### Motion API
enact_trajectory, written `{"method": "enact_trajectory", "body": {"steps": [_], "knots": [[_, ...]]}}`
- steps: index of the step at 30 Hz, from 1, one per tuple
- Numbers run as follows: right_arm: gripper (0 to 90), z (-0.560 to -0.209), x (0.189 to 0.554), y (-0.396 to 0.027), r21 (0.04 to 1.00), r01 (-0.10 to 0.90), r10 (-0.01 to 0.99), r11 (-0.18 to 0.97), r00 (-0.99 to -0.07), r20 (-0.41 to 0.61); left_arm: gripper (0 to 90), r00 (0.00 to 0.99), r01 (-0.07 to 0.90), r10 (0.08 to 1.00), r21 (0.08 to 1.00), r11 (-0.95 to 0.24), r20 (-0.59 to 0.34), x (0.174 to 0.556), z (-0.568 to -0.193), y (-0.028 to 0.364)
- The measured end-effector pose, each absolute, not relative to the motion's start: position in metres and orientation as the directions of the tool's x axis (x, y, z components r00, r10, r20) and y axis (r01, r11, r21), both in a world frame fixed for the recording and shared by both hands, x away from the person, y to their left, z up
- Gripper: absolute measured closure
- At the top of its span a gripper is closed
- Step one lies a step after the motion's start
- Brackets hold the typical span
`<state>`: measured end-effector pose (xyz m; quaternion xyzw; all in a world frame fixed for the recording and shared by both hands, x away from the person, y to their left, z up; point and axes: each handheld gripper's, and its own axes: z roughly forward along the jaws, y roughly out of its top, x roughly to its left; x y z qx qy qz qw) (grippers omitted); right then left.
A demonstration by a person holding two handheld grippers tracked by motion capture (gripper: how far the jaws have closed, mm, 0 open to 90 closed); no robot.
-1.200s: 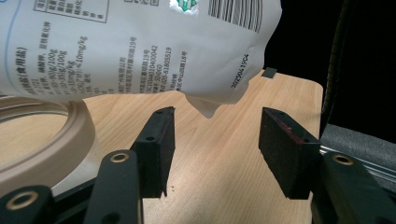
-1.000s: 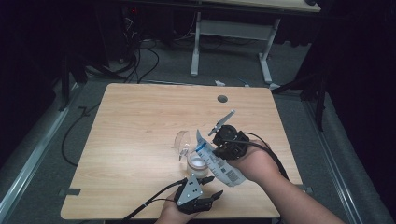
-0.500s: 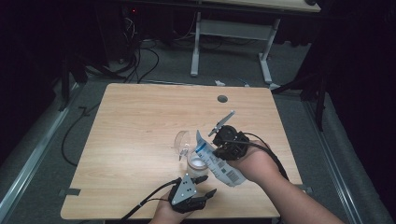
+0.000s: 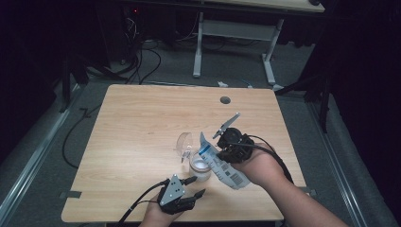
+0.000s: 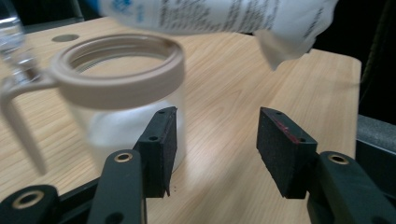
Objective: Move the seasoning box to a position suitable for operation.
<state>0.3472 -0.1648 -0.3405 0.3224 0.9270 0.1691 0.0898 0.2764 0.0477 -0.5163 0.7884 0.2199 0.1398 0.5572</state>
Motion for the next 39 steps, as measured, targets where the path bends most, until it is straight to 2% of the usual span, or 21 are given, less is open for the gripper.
{"method": "enact_trajectory", "body": {"steps": [15,26,39], "knots": [[90.0,-0.341,0.346,-0.180,0.381,0.580,0.648,0.721,-0.758,-0.072,48.7,0.798,0.215,0.603,0.937,-0.275,-0.006,0.294,-0.515,0.097],[90.0,-0.351,0.351,-0.208,0.368,0.626,0.695,0.687,-0.714,-0.084,48.5,0.728,0.256,0.684,0.943,-0.213,-0.043,0.313,-0.511,0.139],[90.0,-0.374,0.362,-0.231,0.352,0.663,0.728,0.660,-0.680,-0.086,47.9,0.729,0.278,0.683,0.933,-0.228,-0.050,0.320,-0.517,0.142]]}}
